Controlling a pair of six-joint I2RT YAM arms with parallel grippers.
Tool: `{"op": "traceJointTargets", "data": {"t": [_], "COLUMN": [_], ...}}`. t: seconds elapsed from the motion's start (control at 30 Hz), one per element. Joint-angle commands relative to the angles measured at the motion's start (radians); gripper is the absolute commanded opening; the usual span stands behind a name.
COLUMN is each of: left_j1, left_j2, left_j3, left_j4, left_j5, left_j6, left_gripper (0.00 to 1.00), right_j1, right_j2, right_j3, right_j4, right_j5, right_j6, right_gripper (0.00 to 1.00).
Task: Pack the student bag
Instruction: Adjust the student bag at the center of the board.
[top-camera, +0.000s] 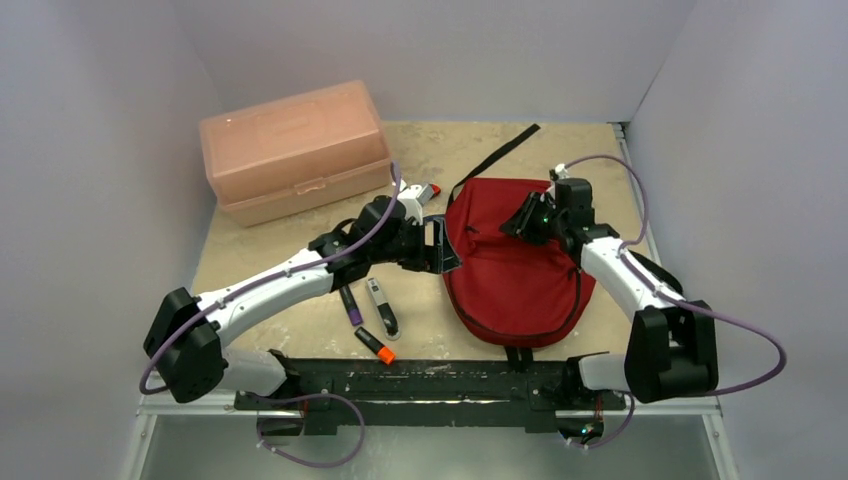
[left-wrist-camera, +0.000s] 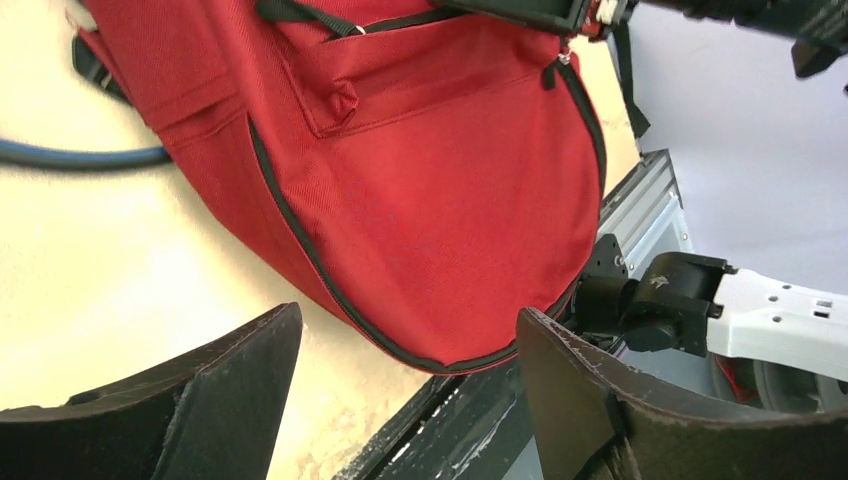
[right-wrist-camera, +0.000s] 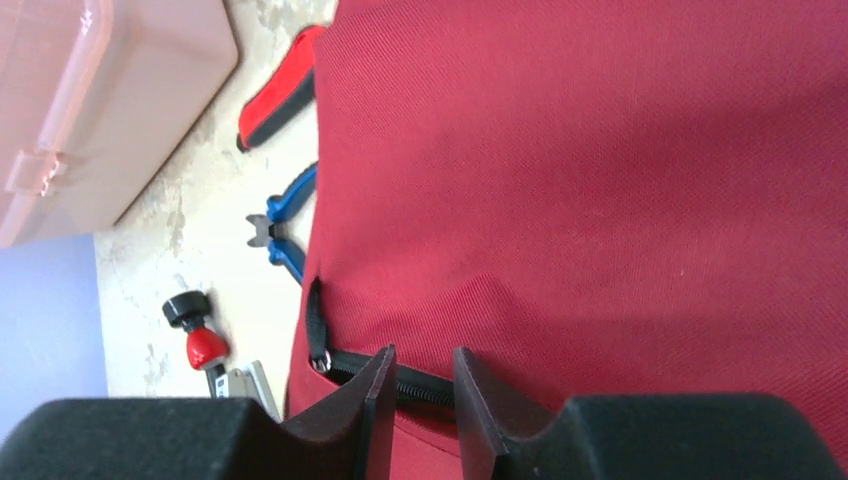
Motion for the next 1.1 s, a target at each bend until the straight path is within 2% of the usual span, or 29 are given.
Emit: {"op": "traceJointTargets", "data": {"t": [0.0, 0.1, 0.27, 0.33, 0.4, 0.47, 0.53, 0.63, 0.73, 0.9, 1.07], "left_j1": [0.01, 0.012, 0.013, 0.013, 0.012, 0.013, 0.013, 0.012, 0.013, 0.013, 0.012], "left_j2": [0.016, 0.051, 0.161, 0.218, 0.274, 0.323, 0.359, 0.389, 0.403, 0.399, 0.393], "left_j3": [-0.003, -0.002, -0.025, -0.03, -0.022, -0.005, 0.01, 0.012, 0.0, -0.024, -0.033], "left_j4": [0.014, 0.03, 0.115, 0.157, 0.171, 0.172, 0.172, 0.171, 0.214, 0.249, 0.25], "left_j5": [-0.009, -0.003, 0.033, 0.065, 0.082, 0.091, 0.096, 0.103, 0.097, 0.107, 0.114], "left_j6": [-0.051, -0.05, -0.096, -0.12, -0.125, -0.127, -0.115, -0.093, -0.08, -0.082, -0.069], "left_gripper": [0.77, 0.69, 0.62, 0.62, 0.68, 0.71, 0.68, 0.57, 0.37, 0.18, 0.16], "right_j1": [0.017, 0.023, 0.027, 0.029, 0.044, 0.054, 0.085, 0.126, 0.155, 0.265, 0.386], "right_j2": [-0.067, -0.125, -0.196, -0.205, -0.218, -0.23, -0.252, -0.251, -0.168, 0.005, 0.162], "right_j3": [-0.159, -0.301, -0.471, -0.498, -0.484, -0.43, -0.359, -0.226, -0.092, 0.109, 0.256], "right_j4": [0.175, 0.26, 0.358, 0.378, 0.374, 0.306, 0.23, 0.113, 0.02, -0.066, -0.12], "right_j5": [-0.034, -0.01, 0.088, 0.106, 0.11, 0.135, 0.167, 0.213, 0.265, 0.313, 0.434], "right_j6": [0.069, 0.081, 0.04, 0.036, 0.028, 0.009, -0.029, -0.111, -0.207, -0.304, -0.344], "right_gripper": [0.26, 0.19, 0.18, 0.2, 0.23, 0.27, 0.3, 0.43, 0.49, 0.51, 0.51]}}
